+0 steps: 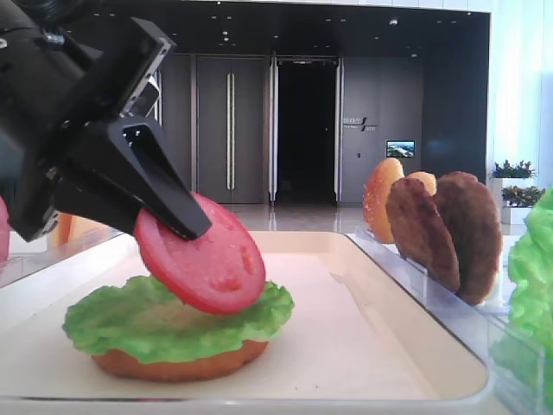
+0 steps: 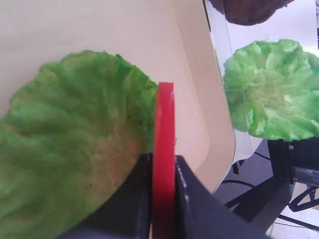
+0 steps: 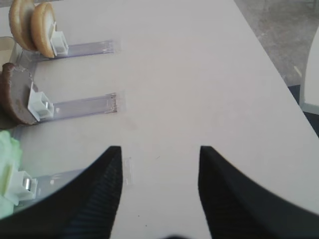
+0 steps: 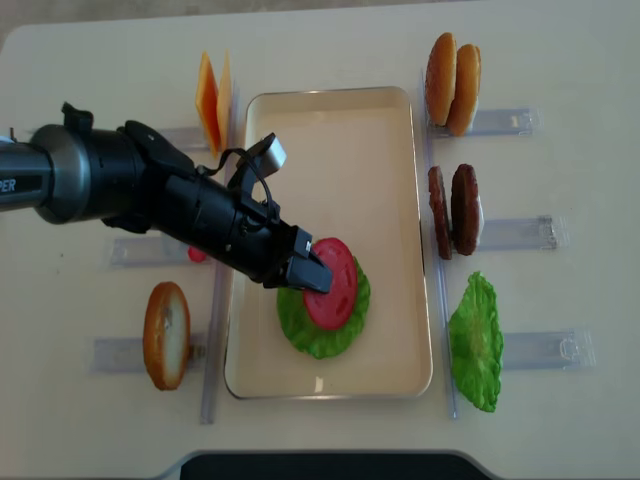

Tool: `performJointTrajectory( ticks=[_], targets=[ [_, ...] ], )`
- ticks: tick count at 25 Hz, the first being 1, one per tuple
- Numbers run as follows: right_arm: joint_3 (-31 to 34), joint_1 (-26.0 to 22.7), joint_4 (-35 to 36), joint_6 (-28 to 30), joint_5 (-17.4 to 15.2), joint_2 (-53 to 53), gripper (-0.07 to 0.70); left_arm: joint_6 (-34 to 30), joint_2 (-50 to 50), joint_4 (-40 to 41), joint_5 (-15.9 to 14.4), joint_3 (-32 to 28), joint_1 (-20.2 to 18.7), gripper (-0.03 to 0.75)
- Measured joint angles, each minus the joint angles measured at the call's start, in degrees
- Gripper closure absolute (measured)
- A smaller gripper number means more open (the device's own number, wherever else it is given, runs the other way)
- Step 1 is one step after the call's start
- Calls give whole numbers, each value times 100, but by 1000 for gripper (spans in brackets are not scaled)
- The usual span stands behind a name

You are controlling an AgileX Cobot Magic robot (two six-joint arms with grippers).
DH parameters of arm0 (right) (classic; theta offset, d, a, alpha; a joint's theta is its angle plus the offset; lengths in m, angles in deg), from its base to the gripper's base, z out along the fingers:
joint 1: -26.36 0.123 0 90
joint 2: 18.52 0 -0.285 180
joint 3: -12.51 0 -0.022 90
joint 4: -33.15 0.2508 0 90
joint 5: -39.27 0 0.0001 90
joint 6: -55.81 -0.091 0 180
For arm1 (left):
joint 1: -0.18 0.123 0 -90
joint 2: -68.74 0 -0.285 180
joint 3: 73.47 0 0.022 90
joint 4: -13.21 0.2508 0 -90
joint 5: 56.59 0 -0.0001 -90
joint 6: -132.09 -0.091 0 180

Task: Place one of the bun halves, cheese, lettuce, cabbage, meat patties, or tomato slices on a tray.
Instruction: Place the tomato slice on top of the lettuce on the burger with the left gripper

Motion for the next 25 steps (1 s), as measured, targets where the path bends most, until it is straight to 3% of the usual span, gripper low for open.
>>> performJointTrajectory(
  ticks=[18, 20, 25],
  targets=[
    [0, 0, 0, 0, 0, 0, 265, 120, 91, 197, 5, 6, 0, 642],
    [0, 0, 0, 0, 0, 0, 265, 264, 91, 407, 5, 6, 0, 594],
    [0, 0, 0, 0, 0, 0, 265, 483, 92, 751, 5, 6, 0, 353]
  ],
)
